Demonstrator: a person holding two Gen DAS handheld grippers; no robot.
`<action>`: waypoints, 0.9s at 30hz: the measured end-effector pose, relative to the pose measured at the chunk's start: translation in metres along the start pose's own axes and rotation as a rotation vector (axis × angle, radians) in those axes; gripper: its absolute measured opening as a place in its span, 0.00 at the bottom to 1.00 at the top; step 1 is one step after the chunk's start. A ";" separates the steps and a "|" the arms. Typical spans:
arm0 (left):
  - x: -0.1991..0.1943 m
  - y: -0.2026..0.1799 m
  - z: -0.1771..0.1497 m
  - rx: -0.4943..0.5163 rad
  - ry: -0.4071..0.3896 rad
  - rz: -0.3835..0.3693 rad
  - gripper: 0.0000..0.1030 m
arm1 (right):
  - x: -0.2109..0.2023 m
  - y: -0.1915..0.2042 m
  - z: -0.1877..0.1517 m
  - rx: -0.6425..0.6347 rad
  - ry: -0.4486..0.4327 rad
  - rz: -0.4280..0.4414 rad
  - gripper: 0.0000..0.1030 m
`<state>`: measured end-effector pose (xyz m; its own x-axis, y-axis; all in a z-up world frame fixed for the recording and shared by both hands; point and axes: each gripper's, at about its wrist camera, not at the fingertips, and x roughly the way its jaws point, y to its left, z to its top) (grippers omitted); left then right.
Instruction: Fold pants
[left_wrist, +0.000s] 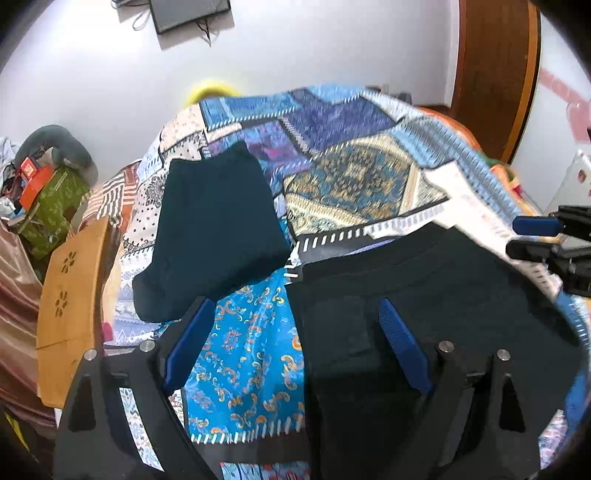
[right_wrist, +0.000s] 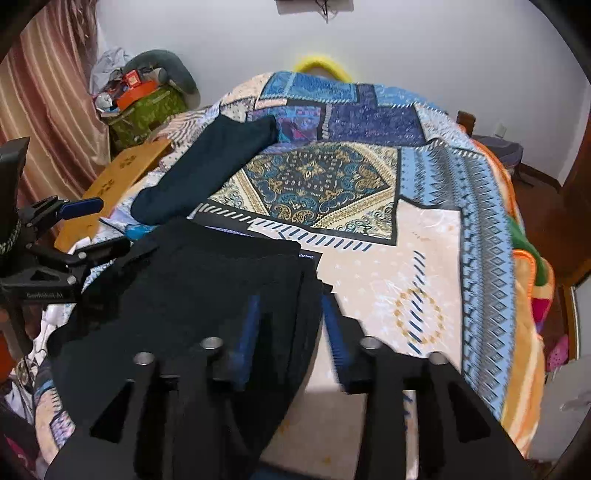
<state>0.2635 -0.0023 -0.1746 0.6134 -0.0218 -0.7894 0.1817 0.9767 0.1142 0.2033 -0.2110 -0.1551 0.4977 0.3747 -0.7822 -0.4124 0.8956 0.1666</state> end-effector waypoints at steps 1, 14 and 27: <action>-0.008 0.003 -0.001 -0.013 -0.011 -0.019 0.89 | -0.009 0.002 -0.004 -0.001 -0.015 0.001 0.48; 0.009 0.026 -0.050 -0.206 0.208 -0.266 0.90 | -0.007 0.011 -0.047 0.075 0.116 0.082 0.54; 0.063 0.003 -0.041 -0.256 0.357 -0.462 0.99 | 0.034 -0.001 -0.046 0.192 0.181 0.277 0.71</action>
<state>0.2712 0.0085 -0.2493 0.2133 -0.4238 -0.8803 0.1494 0.9046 -0.3993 0.1853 -0.2106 -0.2097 0.2377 0.5758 -0.7823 -0.3537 0.8014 0.4824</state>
